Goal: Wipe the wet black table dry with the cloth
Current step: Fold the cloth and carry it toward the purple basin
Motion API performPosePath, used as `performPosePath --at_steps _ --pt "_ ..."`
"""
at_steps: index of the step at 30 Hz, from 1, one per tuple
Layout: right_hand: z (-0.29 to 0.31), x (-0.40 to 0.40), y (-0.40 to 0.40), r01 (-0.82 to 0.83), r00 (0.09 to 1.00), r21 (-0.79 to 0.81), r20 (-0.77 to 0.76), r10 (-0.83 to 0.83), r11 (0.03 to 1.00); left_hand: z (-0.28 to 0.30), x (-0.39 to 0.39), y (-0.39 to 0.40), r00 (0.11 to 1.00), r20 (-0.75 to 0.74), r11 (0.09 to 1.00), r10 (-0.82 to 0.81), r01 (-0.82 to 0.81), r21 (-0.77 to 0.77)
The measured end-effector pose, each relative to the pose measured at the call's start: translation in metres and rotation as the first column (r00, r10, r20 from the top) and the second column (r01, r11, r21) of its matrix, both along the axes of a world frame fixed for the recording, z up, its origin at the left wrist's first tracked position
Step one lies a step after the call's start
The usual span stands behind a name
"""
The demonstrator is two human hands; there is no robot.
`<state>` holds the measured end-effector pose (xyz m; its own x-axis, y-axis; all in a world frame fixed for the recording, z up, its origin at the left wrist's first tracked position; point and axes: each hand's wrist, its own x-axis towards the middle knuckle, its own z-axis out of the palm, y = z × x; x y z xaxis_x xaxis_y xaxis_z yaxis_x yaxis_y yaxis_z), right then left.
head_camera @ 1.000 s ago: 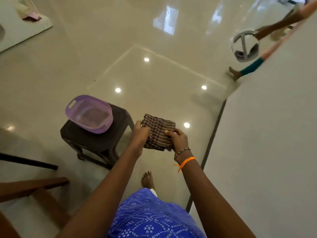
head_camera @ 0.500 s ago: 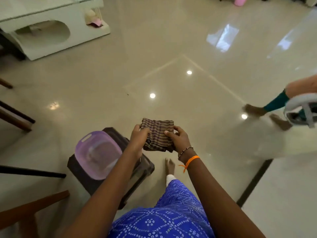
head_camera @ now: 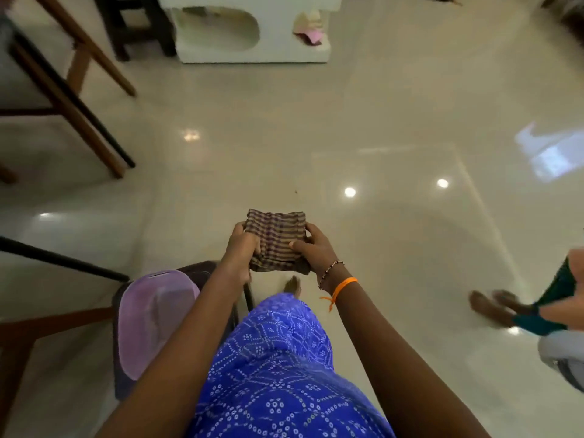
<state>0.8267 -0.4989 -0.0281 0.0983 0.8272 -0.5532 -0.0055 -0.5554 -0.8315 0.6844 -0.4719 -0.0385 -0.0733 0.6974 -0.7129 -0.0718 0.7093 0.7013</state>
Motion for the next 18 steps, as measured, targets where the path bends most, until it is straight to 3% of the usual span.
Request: performPosePath --at_steps 10,18 --pt "-0.020 -0.049 0.233 -0.430 0.901 -0.066 0.034 0.433 0.900 -0.006 -0.053 0.176 0.957 0.000 0.956 0.289 -0.288 -0.060" --pt "-0.006 -0.137 0.343 -0.667 0.739 -0.072 0.063 0.671 0.742 0.015 -0.114 0.228 0.804 0.031 0.803 0.594 -0.590 -0.079"
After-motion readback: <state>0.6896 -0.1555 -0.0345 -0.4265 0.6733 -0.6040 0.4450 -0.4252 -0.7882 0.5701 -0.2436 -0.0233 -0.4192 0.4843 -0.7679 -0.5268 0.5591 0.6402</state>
